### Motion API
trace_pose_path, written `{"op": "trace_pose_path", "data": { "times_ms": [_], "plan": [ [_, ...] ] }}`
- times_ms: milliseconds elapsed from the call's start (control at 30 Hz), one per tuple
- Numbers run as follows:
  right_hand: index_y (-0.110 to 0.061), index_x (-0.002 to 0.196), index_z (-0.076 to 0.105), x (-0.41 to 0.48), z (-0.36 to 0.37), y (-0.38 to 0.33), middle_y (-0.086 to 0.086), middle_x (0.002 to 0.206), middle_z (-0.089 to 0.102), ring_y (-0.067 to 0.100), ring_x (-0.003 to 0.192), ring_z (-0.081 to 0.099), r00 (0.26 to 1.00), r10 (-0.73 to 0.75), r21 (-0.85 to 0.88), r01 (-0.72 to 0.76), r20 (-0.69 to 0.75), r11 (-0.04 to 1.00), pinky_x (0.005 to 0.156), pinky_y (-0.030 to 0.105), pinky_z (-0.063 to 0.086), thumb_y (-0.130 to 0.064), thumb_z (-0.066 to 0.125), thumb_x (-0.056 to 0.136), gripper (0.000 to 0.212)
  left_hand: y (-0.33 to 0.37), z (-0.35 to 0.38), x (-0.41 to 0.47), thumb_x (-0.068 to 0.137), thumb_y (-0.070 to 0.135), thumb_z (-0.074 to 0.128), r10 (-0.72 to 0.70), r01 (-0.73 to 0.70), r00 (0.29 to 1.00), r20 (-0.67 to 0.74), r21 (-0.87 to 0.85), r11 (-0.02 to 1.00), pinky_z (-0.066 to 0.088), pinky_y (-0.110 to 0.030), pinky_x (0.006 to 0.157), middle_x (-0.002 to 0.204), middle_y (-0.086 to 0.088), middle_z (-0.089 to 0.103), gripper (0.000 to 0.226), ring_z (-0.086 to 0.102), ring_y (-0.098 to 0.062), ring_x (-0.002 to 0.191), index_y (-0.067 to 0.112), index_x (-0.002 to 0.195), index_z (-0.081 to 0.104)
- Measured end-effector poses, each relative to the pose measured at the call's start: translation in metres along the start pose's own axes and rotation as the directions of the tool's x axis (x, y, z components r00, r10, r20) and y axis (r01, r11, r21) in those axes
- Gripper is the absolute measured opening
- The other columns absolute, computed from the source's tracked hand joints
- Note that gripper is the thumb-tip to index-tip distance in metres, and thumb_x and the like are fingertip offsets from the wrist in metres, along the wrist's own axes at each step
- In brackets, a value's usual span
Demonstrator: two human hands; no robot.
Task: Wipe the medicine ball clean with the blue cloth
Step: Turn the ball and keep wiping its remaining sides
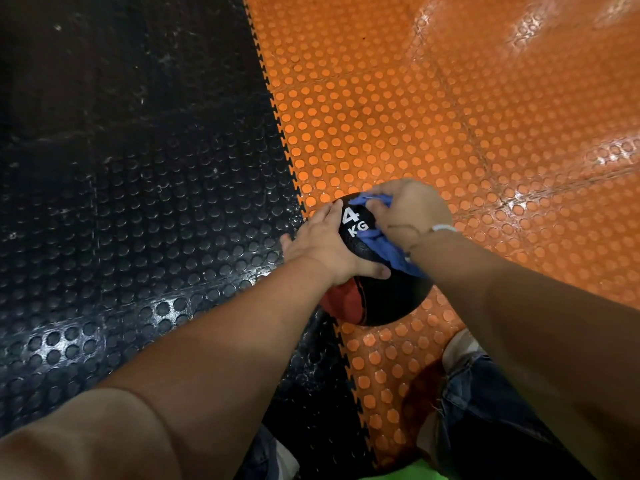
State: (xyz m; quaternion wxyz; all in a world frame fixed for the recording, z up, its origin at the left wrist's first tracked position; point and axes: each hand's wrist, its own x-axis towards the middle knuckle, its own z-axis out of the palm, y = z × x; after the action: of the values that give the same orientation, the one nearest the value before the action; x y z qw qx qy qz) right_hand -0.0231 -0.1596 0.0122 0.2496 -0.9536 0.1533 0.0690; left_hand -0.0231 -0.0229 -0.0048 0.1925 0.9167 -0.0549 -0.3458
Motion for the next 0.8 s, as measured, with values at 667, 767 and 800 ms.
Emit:
{"op": "trace_pose_path", "data": {
  "times_ms": [667, 767, 800],
  "plan": [
    [-0.022, 0.109, 0.068, -0.01, -0.004, 0.055, 0.006, 0.108, 0.069, 0.024, 0.104, 0.061, 0.965, 0.261, 0.296, -0.248, -0.003, 0.923, 0.081, 0.022, 0.04, -0.029, 0.054, 0.092, 0.024, 0.002, -0.007, -0.006, 0.057, 0.075, 0.069, -0.015, 0.02, 0.999, 0.032, -0.142, 0.99, 0.001, -0.053, 0.118, 0.16, 0.013, -0.004, 0.125, 0.003, -0.017, 0.147, 0.028, 0.153, 0.005],
    [-0.024, 0.103, 0.068, -0.011, -0.001, 0.041, 0.007, 0.107, 0.066, 0.025, 0.102, 0.058, 0.994, 0.106, 0.206, -0.107, 0.016, 0.973, 0.082, 0.028, 0.041, -0.043, 0.052, 0.09, 0.028, 0.015, -0.004, 0.002, 0.089, 0.067, 0.037, 0.044, -0.057, 0.997, -0.062, -0.229, 0.972, -0.008, -0.059, 0.113, 0.159, 0.017, -0.005, 0.074, -0.006, -0.014, 0.147, 0.035, 0.151, 0.012],
    [-0.027, 0.099, 0.068, -0.013, 0.002, 0.036, 0.007, 0.107, 0.063, 0.025, 0.101, 0.057, 0.996, 0.083, 0.175, -0.084, 0.013, 0.981, 0.082, 0.029, 0.041, -0.051, 0.052, 0.088, 0.032, 0.018, -0.001, 0.004, 0.097, 0.058, 0.026, 0.077, -0.091, 0.992, -0.098, -0.153, 0.984, -0.009, -0.059, 0.112, 0.159, 0.019, -0.003, 0.059, -0.005, -0.012, 0.147, 0.038, 0.151, 0.013]
  ]
}}
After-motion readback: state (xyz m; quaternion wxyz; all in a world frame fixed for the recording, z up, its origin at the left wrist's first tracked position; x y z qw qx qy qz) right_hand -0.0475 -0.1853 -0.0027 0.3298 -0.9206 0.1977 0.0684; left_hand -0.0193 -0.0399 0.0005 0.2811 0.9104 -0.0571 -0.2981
